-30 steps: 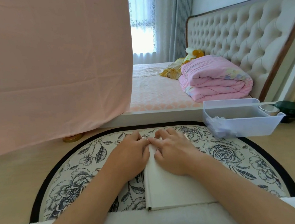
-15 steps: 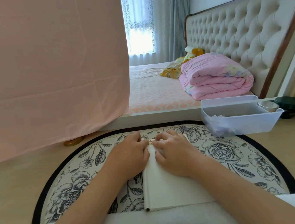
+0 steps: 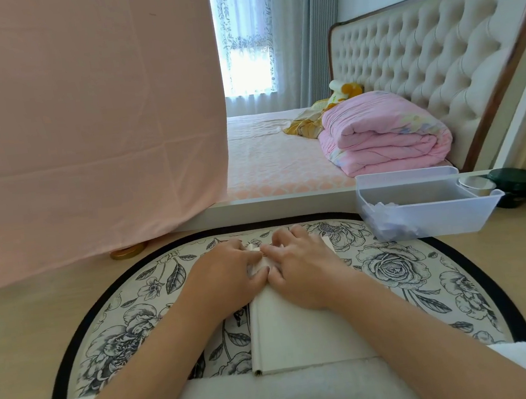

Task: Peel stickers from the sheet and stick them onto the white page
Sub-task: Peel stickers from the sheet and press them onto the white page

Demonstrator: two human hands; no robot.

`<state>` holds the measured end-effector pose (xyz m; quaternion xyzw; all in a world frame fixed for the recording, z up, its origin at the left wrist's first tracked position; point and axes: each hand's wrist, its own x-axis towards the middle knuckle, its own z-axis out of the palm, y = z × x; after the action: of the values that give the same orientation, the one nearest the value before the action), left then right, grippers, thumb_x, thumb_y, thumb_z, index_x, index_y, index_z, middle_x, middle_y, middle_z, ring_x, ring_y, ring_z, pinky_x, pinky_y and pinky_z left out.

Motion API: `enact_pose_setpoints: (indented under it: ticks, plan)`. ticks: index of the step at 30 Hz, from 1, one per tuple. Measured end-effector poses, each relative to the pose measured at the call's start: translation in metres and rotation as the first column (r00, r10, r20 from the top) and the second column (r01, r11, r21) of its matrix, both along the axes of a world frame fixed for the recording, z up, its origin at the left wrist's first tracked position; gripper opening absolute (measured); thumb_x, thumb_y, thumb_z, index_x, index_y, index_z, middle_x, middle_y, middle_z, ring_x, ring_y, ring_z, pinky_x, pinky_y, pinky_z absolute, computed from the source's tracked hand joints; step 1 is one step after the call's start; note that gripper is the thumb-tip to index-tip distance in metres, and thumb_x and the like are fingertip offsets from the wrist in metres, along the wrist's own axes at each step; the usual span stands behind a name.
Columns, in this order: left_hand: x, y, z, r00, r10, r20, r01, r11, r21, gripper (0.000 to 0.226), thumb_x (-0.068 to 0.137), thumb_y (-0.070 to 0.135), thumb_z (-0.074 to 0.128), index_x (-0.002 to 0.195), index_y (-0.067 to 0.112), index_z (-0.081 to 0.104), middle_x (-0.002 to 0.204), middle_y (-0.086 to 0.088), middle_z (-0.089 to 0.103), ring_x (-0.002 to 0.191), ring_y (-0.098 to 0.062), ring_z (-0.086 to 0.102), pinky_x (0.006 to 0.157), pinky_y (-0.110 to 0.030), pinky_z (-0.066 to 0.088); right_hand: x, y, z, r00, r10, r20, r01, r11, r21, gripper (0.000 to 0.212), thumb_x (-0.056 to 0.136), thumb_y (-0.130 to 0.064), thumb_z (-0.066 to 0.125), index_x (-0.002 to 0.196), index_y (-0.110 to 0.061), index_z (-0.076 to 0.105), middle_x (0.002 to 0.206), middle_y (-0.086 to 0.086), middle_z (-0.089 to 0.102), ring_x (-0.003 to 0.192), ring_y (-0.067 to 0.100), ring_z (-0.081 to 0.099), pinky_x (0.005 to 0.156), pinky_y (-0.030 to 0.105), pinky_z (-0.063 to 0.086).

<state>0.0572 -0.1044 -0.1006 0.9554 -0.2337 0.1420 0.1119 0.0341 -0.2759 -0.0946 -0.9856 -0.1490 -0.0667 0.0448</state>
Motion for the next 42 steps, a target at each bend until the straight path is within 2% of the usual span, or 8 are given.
enact_pose_setpoints:
  ticks: [5,10,13,17,22,27,31,42]
  plan:
    - [-0.004,-0.004,0.005,0.999,0.028,-0.021,-0.029,0.999,-0.030,0.035,0.093,0.054,0.050,0.121,0.041,0.066,0.105,0.015,0.057,0.096,-0.007,0.056,0.069,-0.024,0.041,-0.005,-0.011,0.000,0.998,0.034,0.050,-0.036,0.999,0.038,0.038,0.099,-0.041,0.041,0.118,-0.018,0.065,0.131,-0.003,0.054,0.121,0.021,0.043,0.100,0.038,0.037]
    - [-0.007,-0.006,0.005,0.999,0.050,0.003,-0.050,0.998,-0.027,0.034,0.094,0.054,0.049,0.122,0.042,0.064,0.098,0.015,0.054,0.089,-0.006,0.050,0.067,-0.025,0.039,-0.008,-0.011,0.002,0.998,0.018,0.058,-0.020,0.999,0.030,0.037,0.097,-0.039,0.042,0.105,-0.014,0.069,0.126,-0.001,0.060,0.115,0.022,0.047,0.097,0.038,0.043]
    - [-0.008,-0.003,0.004,0.999,0.046,-0.003,-0.046,0.997,-0.070,0.039,0.095,0.055,0.048,0.128,0.042,0.063,0.104,0.014,0.063,0.096,-0.007,0.057,0.068,-0.025,0.045,-0.010,-0.010,0.005,0.998,-0.002,0.057,0.001,1.000,0.014,0.037,0.097,-0.040,0.041,0.109,-0.016,0.066,0.126,0.001,0.057,0.116,0.023,0.048,0.097,0.039,0.042]
    - [-0.022,0.010,0.013,0.998,0.024,-0.057,-0.035,0.980,-0.195,0.049,0.099,0.055,0.043,0.145,0.039,0.047,0.109,0.018,0.067,0.103,-0.006,0.059,0.083,-0.030,0.051,-0.017,-0.009,0.017,0.994,-0.019,0.111,0.014,0.999,0.045,0.037,0.098,-0.038,0.045,0.128,-0.024,0.061,0.135,-0.002,0.052,0.122,0.022,0.052,0.099,0.039,0.042]
    - [-0.039,0.051,0.024,0.994,0.111,-0.006,-0.110,0.970,-0.215,0.028,0.100,0.040,0.046,0.122,0.038,0.064,0.097,0.024,0.062,0.094,0.001,0.053,0.076,-0.024,0.043,-0.033,0.020,0.034,0.992,0.048,0.114,-0.073,0.972,0.223,0.035,0.099,-0.035,0.049,0.131,-0.031,0.061,0.128,-0.010,0.059,0.113,0.015,0.060,0.093,0.031,0.047]
    - [-0.047,0.081,0.012,0.997,0.071,-0.039,-0.076,0.986,-0.147,0.028,0.097,0.032,0.053,0.123,0.036,0.063,0.110,0.024,0.059,0.102,0.003,0.047,0.088,-0.025,0.047,-0.035,0.057,0.035,0.991,0.134,-0.011,-0.130,0.979,0.158,0.034,0.098,-0.039,0.052,0.128,-0.030,0.064,0.122,-0.007,0.063,0.111,0.016,0.059,0.095,0.037,0.049]
    - [-0.050,0.093,-0.001,0.998,-0.005,-0.067,-0.007,0.986,-0.166,0.031,0.097,0.039,0.054,0.126,0.037,0.062,0.111,0.023,0.055,0.106,0.003,0.044,0.093,-0.023,0.043,-0.031,0.072,0.025,0.991,0.133,-0.023,-0.134,0.991,-0.021,0.039,0.094,-0.054,0.053,0.125,-0.034,0.065,0.121,-0.005,0.062,0.112,0.021,0.058,0.092,0.039,0.050]
    - [-0.041,0.100,-0.007,0.994,-0.056,-0.093,0.036,0.978,-0.207,0.022,0.090,0.051,0.062,0.109,0.041,0.066,0.105,0.024,0.055,0.104,0.001,0.043,0.093,-0.029,0.044,-0.031,0.066,0.019,0.987,0.158,0.018,-0.159,0.977,0.141,0.021,0.098,-0.044,0.057,0.109,-0.040,0.075,0.106,-0.017,0.068,0.101,0.006,0.054,0.086,0.028,0.046]
